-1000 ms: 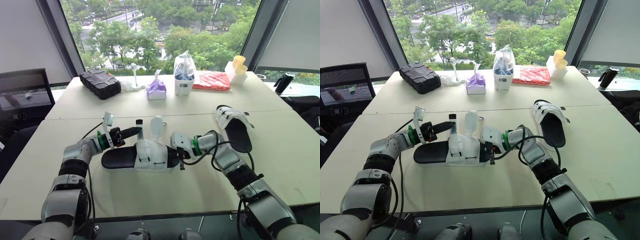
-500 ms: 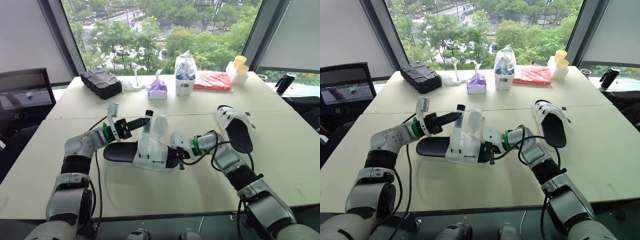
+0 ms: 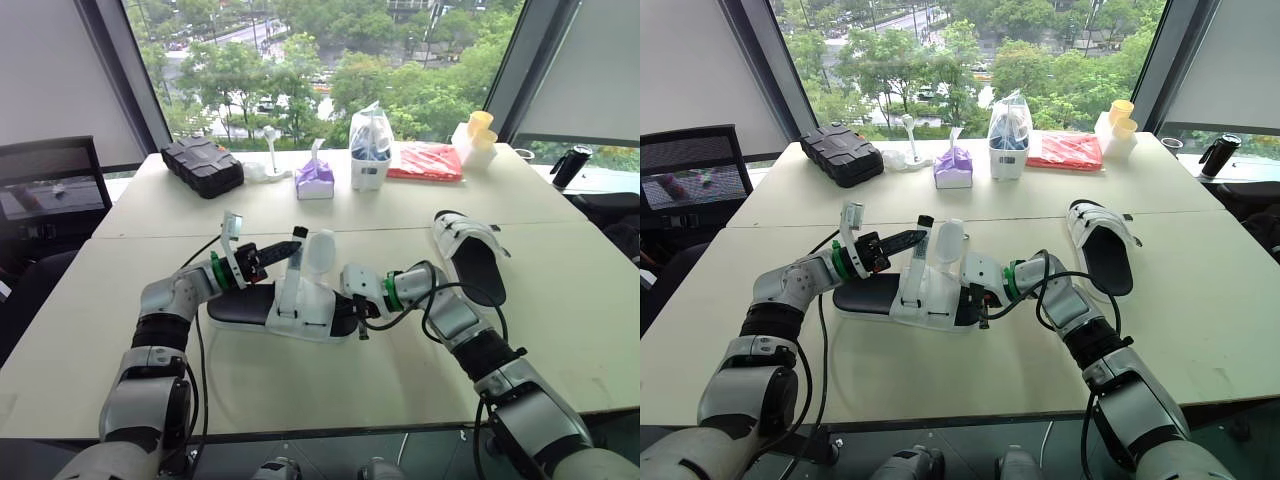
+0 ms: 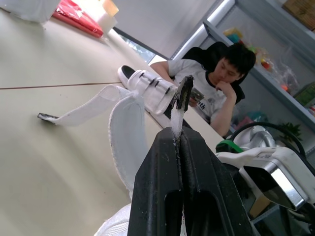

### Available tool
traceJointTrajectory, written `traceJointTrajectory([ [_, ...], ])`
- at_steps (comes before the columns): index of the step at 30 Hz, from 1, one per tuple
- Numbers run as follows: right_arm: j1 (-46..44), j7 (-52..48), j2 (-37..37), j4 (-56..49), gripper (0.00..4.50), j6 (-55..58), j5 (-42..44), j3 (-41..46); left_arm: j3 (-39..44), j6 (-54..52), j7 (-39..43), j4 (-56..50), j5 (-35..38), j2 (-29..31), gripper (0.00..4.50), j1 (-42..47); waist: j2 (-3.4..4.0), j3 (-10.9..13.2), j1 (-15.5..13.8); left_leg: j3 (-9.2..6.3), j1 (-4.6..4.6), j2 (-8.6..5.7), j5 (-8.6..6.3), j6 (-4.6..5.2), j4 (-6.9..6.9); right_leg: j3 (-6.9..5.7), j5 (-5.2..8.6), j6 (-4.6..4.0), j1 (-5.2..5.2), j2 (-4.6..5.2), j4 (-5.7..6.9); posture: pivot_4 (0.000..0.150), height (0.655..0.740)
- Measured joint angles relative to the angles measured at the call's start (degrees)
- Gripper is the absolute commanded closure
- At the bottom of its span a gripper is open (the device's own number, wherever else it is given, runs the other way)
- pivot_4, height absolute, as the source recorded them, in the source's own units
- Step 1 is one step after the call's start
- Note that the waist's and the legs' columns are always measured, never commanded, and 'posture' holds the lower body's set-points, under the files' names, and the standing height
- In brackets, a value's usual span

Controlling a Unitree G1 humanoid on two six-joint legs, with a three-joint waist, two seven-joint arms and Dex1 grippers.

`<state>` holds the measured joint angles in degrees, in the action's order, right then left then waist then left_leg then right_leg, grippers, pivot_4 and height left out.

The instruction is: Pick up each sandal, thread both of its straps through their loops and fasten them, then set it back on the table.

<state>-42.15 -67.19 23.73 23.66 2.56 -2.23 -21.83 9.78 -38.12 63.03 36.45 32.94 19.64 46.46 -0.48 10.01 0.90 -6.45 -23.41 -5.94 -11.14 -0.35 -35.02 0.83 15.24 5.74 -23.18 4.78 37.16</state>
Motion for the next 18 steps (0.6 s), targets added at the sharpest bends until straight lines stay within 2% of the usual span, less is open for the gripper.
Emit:
traceJointTrajectory([
  [12, 0.0, 0.0, 0.1, -0.4, 4.5, 0.4, -0.2, -0.1, 0.0, 1.5, -2.4, 2.2, -3.0, -0.8, 4.44, 0.3, 0.0, 0.0, 0.0, 0.0, 0.0, 0.0, 0.0, 0.0, 0.0, 0.0, 0.0, 0.0, 0.0, -0.01, 0.0, 0.15, 0.74],
  [17, 0.0, 0.1, 0.1, -0.7, 4.5, 0.4, -0.5, -0.1, -2.2, 3.2, -4.3, 4.2, -6.6, -0.5, 4.44, 0.4, 0.0, 0.0, 0.0, 0.0, 0.0, -0.01, 0.0, 0.0, 0.0, -0.01, 0.0, 0.0, 0.0, -0.05, 0.0, 0.15, 0.74],
  [18, 0.0, 0.1, 0.1, -0.7, 4.5, 0.5, -0.5, -0.1, -2.4, 3.7, -4.3, 4.4, -7.1, -0.5, 3.89, 0.4, 0.0, 0.0, 0.0, 0.0, 0.0, -0.01, 0.0, 0.0, 0.0, 0.0, 0.0, 0.0, 0.0, -0.04, 0.01, 0.15, 0.74],
])
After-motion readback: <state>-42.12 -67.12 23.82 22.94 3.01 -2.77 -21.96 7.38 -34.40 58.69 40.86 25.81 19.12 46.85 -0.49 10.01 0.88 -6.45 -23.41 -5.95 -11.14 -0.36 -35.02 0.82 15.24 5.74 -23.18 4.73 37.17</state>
